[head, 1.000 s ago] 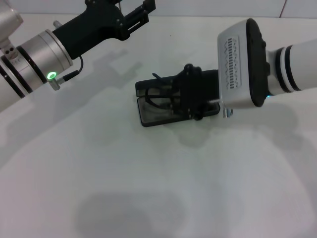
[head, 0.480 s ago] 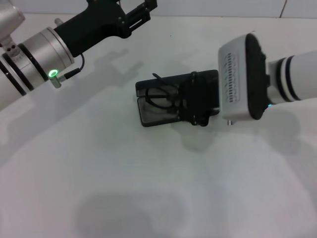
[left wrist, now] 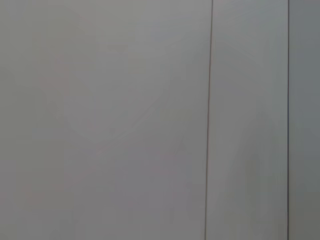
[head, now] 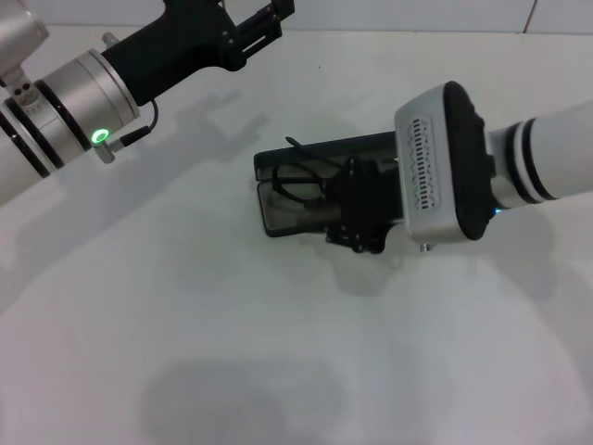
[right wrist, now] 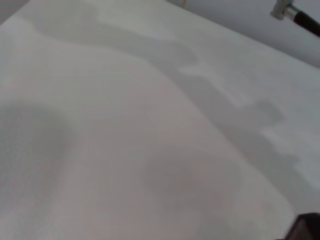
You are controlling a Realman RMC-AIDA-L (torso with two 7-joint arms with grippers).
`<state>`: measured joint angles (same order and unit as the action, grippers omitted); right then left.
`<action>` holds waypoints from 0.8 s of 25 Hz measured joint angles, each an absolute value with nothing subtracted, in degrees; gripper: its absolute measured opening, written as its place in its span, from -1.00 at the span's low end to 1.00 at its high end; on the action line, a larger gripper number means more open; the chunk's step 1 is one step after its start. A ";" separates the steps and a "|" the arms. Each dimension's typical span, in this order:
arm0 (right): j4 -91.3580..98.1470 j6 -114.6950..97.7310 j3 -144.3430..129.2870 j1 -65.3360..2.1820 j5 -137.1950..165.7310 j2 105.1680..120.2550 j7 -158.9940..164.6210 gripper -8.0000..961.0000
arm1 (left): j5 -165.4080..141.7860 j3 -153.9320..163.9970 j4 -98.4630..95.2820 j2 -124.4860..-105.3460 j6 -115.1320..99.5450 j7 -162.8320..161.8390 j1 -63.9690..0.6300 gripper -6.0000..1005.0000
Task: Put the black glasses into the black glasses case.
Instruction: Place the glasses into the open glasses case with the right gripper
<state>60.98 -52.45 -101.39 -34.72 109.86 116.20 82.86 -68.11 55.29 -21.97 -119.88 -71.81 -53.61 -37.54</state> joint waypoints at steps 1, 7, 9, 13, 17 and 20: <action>62.16 -51.70 -101.29 -33.85 109.95 116.17 82.86 -0.52 | -68.11 55.28 -21.97 -119.88 -71.79 -53.61 -37.53 0.27; 68.55 -44.27 -100.56 -28.45 110.06 116.03 82.69 -0.52 | -68.13 55.28 -21.97 -119.84 -71.79 -53.71 -37.19 0.27; 67.57 -42.86 -100.16 -28.73 110.04 116.10 83.05 -0.52 | -68.19 55.30 -21.98 -119.84 -71.79 -53.75 -37.33 0.27; 63.50 -42.87 -100.02 -31.67 110.06 116.05 84.65 -0.52 | -68.21 55.38 -21.99 -119.89 -71.80 -53.84 -37.49 0.27; 62.09 -44.13 -100.49 -32.70 110.14 116.02 84.81 -0.52 | -68.20 55.37 -21.99 -119.88 -71.80 -53.87 -37.51 0.27; 62.62 -45.86 -100.66 -32.51 110.14 116.05 84.46 -0.52 | -68.20 55.37 -21.99 -119.88 -71.80 -53.91 -37.53 0.27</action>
<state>62.62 -45.86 -100.66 -32.51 110.14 116.05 84.46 -68.20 55.37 -21.99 -119.88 -71.80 -53.91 -37.53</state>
